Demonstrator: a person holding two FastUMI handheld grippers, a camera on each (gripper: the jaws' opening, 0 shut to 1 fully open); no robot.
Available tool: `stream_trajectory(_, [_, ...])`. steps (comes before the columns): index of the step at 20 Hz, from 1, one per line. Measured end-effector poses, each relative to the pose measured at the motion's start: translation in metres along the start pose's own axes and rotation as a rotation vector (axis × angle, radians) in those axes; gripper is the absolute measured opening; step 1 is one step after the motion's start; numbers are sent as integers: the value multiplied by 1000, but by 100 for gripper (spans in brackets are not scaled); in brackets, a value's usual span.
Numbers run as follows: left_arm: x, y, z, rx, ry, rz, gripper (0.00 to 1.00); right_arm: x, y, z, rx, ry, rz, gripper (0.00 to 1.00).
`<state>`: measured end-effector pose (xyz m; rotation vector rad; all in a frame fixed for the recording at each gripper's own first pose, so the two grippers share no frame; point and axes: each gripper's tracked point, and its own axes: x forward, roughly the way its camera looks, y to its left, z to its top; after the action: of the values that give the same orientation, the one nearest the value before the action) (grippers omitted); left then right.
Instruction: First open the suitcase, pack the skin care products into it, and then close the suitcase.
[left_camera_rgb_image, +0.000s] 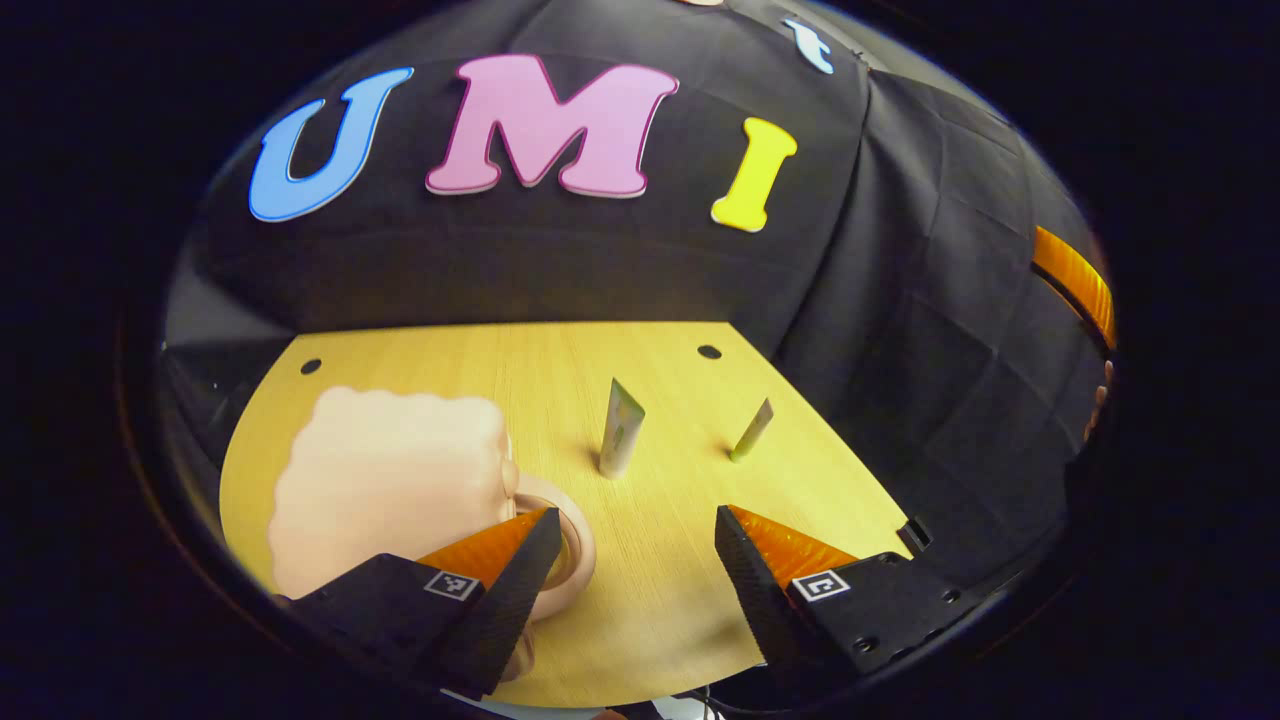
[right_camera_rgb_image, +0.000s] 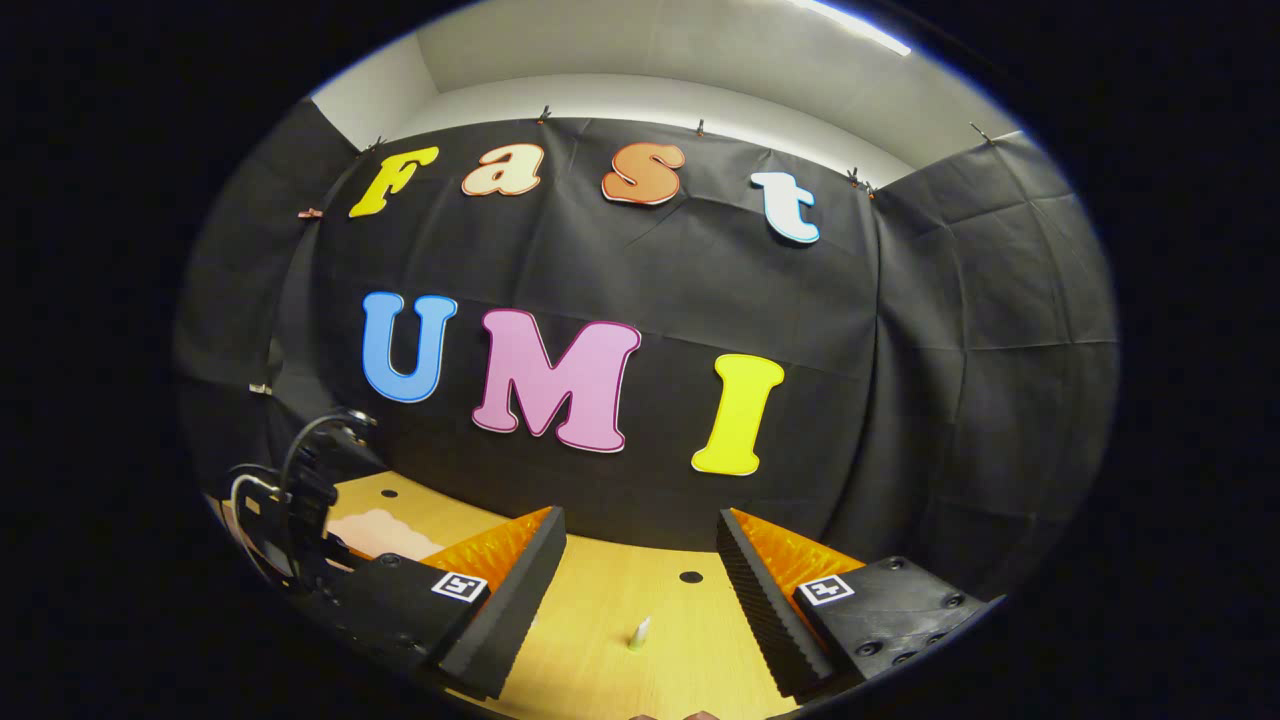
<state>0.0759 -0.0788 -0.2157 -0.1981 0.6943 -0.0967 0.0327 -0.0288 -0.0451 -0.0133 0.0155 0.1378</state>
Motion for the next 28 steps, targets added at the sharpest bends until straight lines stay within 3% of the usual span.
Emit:
stream_trajectory(3, [44,15,-22,-44,131,104,98,11,-16,-20,65,35,27,96])
stream_trajectory(8, [97,47,-37,-77,274,260,98,36,-69,-45,118,68,-10,96])
stream_trajectory(11, [117,45,-42,-106,324,278,90,48,-94,-60,138,100,-17,96])
stream_trajectory(14, [124,58,-43,-48,329,326,86,56,-111,-71,151,122,-25,96])
stream_trajectory(16, [119,62,-50,-104,359,343,25,60,-114,-72,170,124,-13,96])
stream_trajectory(18, [106,59,-42,-157,385,311,19,65,-117,-75,171,126,-5,96])
stream_trajectory(21, [70,64,-10,-122,349,321,17,76,-112,-78,199,132,23,96])
stream_trajectory(25, [8,93,62,-53,208,354,16,97,-93,-67,249,116,45,97])
stream_trajectory(28, [-53,142,114,-78,79,403,16,109,-70,-50,264,87,57,97])
